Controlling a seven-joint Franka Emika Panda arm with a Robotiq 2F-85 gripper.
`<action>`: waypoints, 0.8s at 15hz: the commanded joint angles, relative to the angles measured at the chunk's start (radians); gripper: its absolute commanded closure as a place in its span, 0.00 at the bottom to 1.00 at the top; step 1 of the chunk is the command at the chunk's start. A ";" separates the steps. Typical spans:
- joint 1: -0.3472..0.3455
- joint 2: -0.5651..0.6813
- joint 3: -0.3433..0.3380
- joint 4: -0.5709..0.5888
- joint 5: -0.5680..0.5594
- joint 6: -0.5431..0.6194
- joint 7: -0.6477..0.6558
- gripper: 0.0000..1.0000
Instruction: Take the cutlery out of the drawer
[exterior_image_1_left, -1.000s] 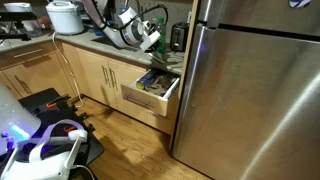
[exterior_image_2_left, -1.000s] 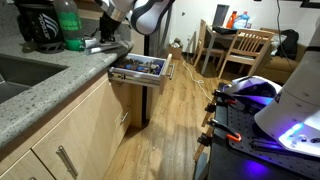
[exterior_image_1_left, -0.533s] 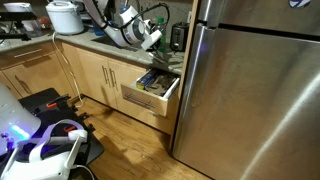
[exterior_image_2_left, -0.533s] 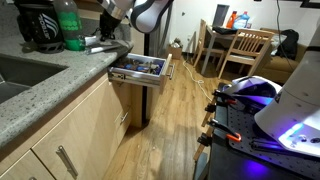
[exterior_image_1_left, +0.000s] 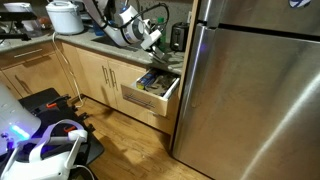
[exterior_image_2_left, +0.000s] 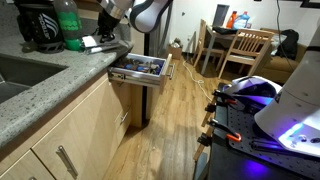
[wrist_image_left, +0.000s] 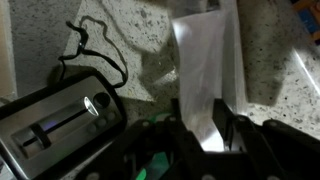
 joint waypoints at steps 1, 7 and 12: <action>-0.030 0.002 0.035 0.018 -0.002 -0.022 -0.042 0.28; -0.034 -0.013 0.035 0.003 -0.007 -0.017 -0.042 0.00; 0.035 -0.110 -0.071 -0.092 -0.047 -0.012 0.013 0.00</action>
